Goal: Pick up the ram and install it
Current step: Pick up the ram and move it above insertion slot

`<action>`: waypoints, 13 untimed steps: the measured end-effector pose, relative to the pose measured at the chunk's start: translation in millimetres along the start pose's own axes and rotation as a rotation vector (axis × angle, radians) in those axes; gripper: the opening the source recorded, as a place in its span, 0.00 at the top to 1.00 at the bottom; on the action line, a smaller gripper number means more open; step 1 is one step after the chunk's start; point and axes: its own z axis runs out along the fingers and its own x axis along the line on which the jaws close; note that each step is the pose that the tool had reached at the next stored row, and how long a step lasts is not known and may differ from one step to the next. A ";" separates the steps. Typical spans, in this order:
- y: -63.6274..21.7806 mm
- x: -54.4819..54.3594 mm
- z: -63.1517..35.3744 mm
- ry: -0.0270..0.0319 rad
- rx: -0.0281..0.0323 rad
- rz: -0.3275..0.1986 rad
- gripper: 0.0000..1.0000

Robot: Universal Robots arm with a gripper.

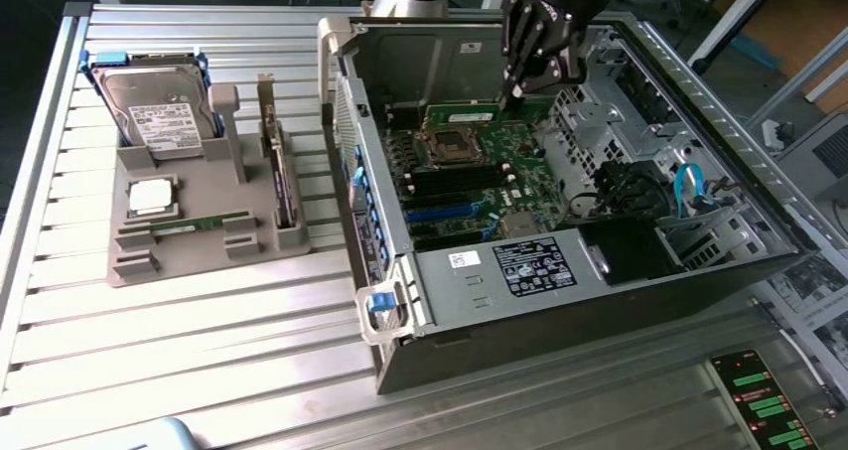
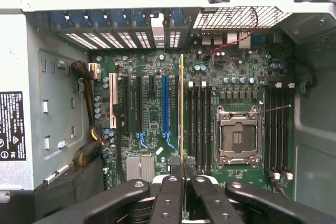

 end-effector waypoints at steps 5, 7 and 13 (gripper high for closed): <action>-0.7 -0.4 0.0 0.0001 -0.0001 0.000 0.88; -2.4 -0.5 0.1 0.0000 -0.0001 0.000 0.88; -11.4 -2.7 0.4 0.0001 -0.0001 0.000 0.88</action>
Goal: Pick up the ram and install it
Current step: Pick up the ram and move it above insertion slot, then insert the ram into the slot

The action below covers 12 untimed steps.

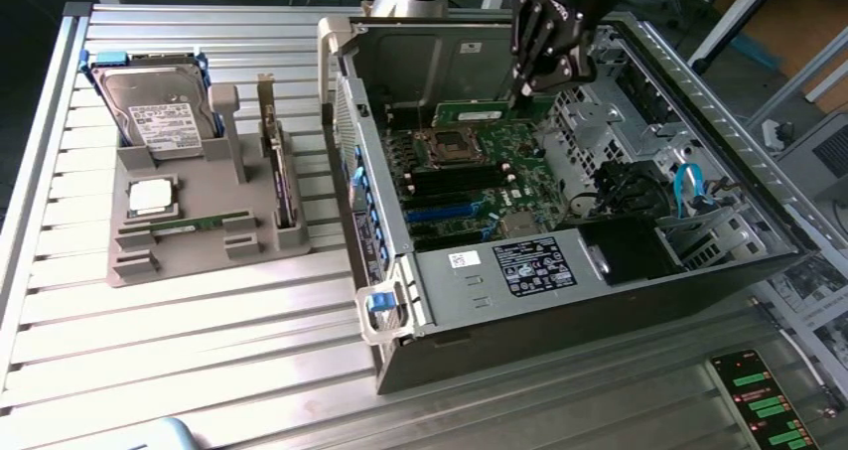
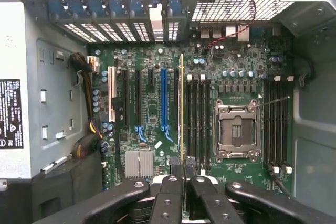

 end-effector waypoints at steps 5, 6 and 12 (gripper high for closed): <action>0.1 -5.3 0.8 0.0000 0.0000 0.000 0.88; 0.0 -5.8 0.8 0.0000 0.0000 0.000 0.88; 0.1 -5.9 1.2 0.0001 0.0000 0.000 0.88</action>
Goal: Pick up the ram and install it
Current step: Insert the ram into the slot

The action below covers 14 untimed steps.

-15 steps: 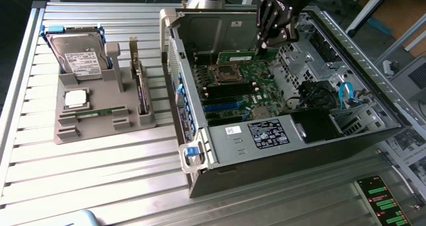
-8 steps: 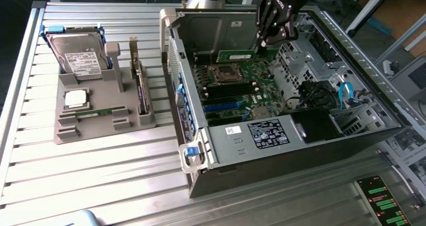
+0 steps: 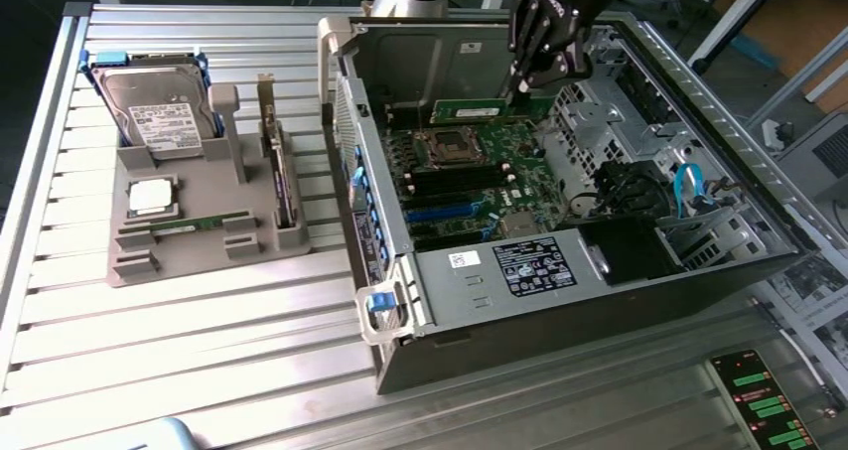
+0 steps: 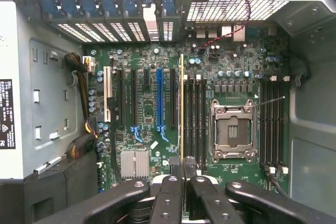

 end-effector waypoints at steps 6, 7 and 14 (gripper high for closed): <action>-0.1 0.0 3.2 -0.0001 0.0001 0.000 0.88; -0.1 0.0 3.9 -0.0001 0.0001 0.000 0.88; -0.2 0.0 8.5 -0.0001 0.0000 0.000 0.88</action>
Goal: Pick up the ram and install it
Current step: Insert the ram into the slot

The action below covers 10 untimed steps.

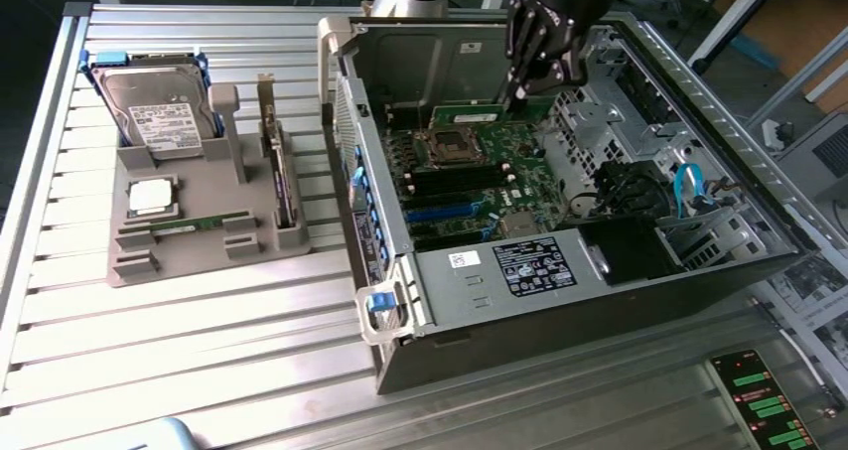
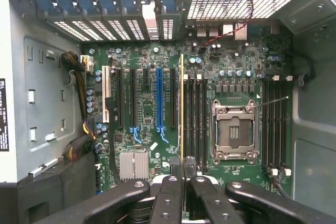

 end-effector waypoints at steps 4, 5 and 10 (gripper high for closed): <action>-0.1 0.0 2.4 0.0000 0.0000 0.000 0.88; -0.1 0.0 2.9 -0.0001 0.0000 0.000 0.88; -0.1 0.0 3.4 0.0000 0.0000 0.000 0.88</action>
